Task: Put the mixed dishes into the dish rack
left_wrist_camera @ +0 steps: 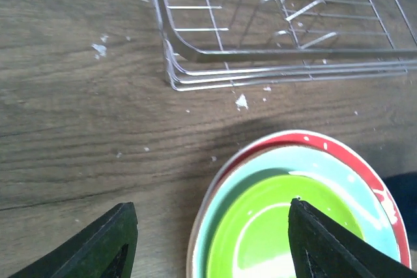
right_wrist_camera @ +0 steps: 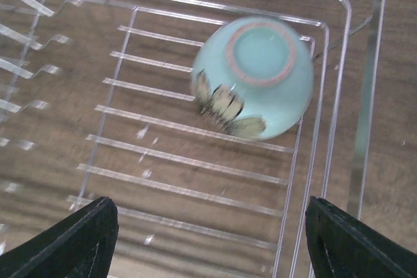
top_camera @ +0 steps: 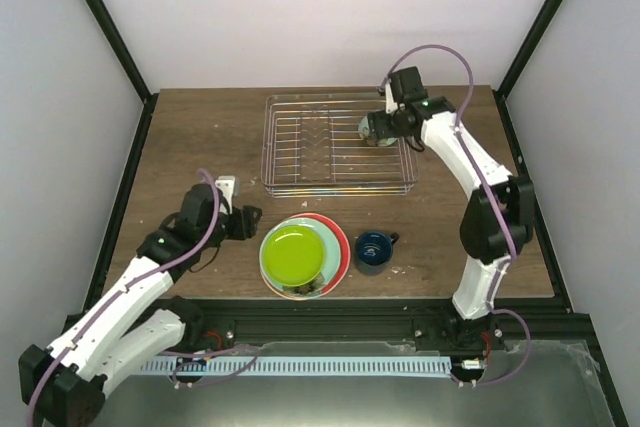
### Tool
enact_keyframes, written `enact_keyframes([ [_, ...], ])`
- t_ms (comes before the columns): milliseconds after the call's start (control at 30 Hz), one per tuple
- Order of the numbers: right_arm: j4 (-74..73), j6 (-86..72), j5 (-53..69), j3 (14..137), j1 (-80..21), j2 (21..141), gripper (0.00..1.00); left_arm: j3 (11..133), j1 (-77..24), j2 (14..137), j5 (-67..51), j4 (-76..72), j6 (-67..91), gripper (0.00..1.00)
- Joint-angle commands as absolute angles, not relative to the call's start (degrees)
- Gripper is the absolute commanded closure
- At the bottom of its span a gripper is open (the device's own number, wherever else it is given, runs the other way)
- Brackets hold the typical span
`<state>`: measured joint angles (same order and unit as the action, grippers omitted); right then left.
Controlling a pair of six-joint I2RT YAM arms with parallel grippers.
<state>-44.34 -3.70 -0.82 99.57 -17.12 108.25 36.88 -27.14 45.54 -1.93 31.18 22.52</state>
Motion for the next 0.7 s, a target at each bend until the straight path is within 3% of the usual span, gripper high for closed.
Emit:
enact_keyframes([
  [0, -38.8, -6.9, -2.8, 87.7, -21.2, 97.9, 0.20, 36.0, -31.1, 46.3, 1.4, 29.5, 24.3, 0.35],
  [267, -32.1, -12.4, 0.0, 68.6, -24.6, 81.4, 0.29, 32.4, -35.4, 46.6, 2.2, 28.4, 26.1, 0.37],
  [667, -33.3, -14.2, -0.2, 59.8, -25.2, 72.8, 0.29, 28.9, -43.6, 53.1, 5.3, 23.7, 29.7, 0.38],
])
